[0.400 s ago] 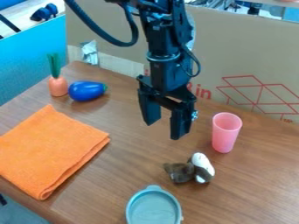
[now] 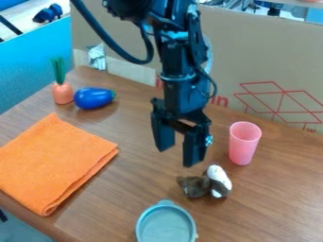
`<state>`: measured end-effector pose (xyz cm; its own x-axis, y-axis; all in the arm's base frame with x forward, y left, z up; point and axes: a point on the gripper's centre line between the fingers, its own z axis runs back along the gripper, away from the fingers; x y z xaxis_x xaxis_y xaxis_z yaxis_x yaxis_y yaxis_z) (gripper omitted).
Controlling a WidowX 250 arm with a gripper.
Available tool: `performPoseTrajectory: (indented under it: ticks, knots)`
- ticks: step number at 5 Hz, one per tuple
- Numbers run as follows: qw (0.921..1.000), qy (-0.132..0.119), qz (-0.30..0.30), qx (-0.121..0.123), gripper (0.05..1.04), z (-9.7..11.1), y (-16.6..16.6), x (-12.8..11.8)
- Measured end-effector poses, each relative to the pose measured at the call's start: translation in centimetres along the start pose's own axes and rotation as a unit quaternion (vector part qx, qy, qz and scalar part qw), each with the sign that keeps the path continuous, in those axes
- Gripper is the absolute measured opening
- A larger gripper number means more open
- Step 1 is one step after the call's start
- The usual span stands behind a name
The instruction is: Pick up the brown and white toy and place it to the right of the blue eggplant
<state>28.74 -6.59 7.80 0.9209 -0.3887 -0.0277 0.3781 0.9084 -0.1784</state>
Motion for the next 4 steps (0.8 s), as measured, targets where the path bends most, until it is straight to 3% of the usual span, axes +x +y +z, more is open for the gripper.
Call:
performPoseTrajectory:
  ticks: [1,2,4]
  knots:
    - [0.9993,0.003,-0.035,0.01,1.005,-1.9,-0.8,-0.6]
    - [0.9965,0.028,-0.079,0.002,1.005,-3.7,-2.0,-0.3]
    - [0.9924,0.014,-0.122,-0.001,1.005,-4.1,-3.5,1.1]
